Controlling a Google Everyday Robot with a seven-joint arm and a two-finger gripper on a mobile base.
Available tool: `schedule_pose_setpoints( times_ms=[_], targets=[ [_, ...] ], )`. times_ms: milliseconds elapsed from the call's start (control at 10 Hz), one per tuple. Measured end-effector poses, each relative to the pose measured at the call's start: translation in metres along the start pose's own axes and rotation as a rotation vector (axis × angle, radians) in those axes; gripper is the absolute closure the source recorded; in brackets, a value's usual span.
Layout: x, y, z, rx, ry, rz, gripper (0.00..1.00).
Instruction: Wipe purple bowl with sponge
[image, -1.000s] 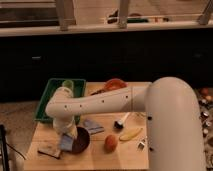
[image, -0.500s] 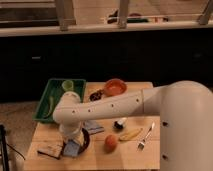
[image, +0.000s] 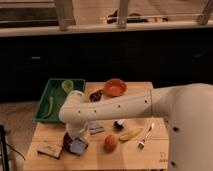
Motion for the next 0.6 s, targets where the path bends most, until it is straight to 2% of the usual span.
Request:
schedule_pose_setpoints(
  times_ms=[300, 500, 600],
  targets=[
    [0.02, 0.0, -0.003, 0.013, 0.032, 0.018, 0.94],
    [0.035, -0.01, -0.004, 0.028, 0.052, -0.004, 0.94],
    [0.035, -0.017, -0.004, 0.035, 0.05, -0.022, 0.94]
  ],
)
